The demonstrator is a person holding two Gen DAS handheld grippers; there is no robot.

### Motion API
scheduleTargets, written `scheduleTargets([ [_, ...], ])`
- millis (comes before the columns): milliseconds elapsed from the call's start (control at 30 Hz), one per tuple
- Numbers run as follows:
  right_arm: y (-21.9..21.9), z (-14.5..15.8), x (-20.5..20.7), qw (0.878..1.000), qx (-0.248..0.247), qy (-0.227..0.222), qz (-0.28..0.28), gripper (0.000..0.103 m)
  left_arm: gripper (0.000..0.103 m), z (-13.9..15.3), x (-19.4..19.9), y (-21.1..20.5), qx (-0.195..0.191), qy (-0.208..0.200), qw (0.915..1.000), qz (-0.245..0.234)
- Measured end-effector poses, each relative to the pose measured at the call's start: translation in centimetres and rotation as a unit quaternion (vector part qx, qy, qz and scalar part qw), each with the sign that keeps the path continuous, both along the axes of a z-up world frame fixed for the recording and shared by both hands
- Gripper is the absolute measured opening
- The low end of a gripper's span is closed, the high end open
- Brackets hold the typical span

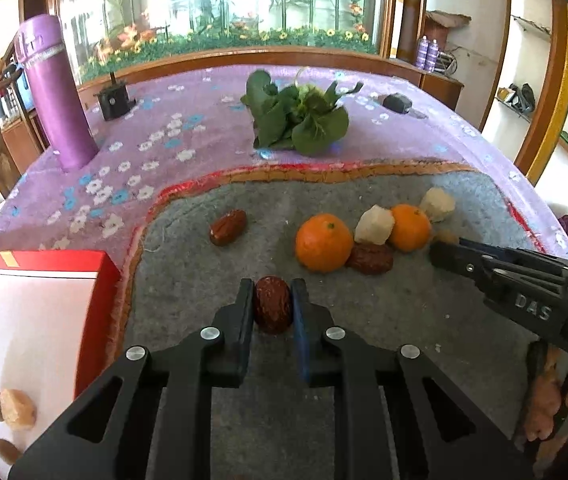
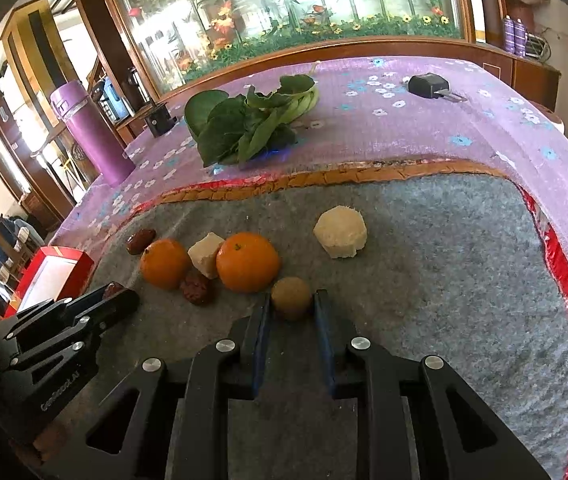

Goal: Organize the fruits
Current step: 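Grasp a red date with the left tool while the right tool grasps a kiwi, then carry the date and kiwi into the white tray and open both tools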

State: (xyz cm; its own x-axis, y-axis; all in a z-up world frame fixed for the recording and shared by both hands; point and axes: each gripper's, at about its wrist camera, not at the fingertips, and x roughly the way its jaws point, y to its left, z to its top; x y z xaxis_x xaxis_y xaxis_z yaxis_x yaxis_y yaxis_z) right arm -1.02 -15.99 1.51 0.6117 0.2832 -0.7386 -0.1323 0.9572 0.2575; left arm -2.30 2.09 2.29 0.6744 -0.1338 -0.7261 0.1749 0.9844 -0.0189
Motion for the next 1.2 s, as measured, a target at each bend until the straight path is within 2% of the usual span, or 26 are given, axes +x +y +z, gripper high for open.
scheduleTargets([
  [133,-0.5,0.7,-0.7,1.000,0.005,-0.024,-0.014,0.022,0.015,1.7,-1.9,0.4,0.004,-0.033,0.9994,0.000],
  [300,-0.2,2.4,-2.0,0.996,0.000,-0.081,-0.022,0.022,0.015,3.9,-4.5,2.2,0.000,-0.069,0.9975,0.014],
  [533,1.8,4.7,-3.8,0.991,0.022,-0.133,-0.018,0.022,0.015,6.7,-7.6,6.6,-0.004,-0.129,0.9894,0.066],
  [600,2.8,5.0,-4.3,0.990,0.038,-0.135,-0.009,0.022,0.015,7.3,-8.4,7.9,-0.004,-0.142,0.9864,0.083],
  [867,11.2,6.6,-5.2,0.983,0.102,-0.128,0.082,0.022,0.015,9.0,-10.3,12.9,-0.007,-0.179,0.9732,0.145],
  [1100,20.0,8.3,-6.8,0.967,0.113,-0.128,0.187,0.021,0.016,9.8,-11.7,16.5,-0.002,-0.198,0.9613,0.191],
  [1200,22.5,8.3,-7.8,0.961,0.114,-0.126,0.218,0.021,0.016,9.9,-12.2,18.1,0.007,-0.204,0.9546,0.217],
])
